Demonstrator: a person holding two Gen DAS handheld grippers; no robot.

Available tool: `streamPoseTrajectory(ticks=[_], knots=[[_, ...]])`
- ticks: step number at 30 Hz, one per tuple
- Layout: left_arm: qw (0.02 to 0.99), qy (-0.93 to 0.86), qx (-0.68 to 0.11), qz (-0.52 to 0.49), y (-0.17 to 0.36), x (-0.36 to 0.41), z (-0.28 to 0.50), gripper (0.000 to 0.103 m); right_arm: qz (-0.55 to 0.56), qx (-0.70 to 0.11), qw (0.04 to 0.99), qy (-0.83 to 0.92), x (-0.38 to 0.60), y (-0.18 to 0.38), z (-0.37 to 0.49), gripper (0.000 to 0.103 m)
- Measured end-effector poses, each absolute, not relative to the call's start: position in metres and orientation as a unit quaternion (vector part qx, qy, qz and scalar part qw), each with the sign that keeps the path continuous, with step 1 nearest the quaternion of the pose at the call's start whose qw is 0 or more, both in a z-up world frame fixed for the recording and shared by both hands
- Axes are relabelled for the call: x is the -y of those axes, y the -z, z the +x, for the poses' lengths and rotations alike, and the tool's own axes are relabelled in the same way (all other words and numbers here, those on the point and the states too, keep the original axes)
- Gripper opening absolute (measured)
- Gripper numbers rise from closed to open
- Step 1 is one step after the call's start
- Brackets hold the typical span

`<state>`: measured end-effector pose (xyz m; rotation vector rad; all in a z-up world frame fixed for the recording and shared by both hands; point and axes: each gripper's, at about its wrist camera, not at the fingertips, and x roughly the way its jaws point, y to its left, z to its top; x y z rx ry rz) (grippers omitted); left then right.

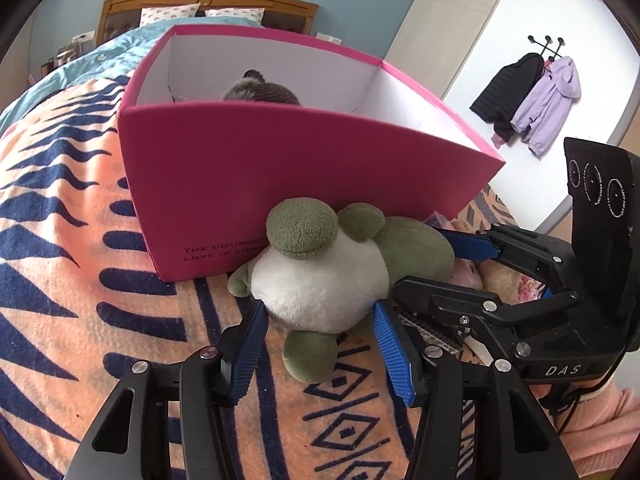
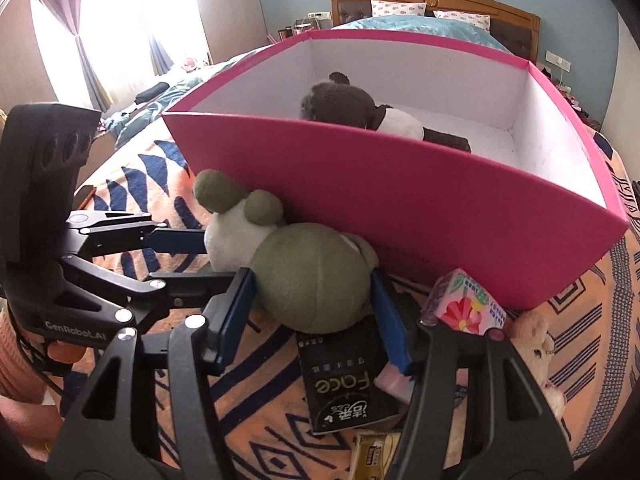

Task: Organize objects
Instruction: 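Grasp the green-and-white frog plush beside the box and lift it, then carry the frog plush over the box, lower it in and release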

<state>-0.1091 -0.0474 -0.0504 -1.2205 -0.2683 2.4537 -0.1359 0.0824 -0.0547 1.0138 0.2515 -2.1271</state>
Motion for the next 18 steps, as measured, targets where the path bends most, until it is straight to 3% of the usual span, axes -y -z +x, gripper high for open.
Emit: streamPoseTrajectory(ticks=[18], knots=[[0.208, -0.914, 0.051, -0.344, -0.034, 0.037, -0.063, 0.054, 0.306, -0.083, 0.424, 0.848, -0.115, -0.026, -0.092, 0.059]])
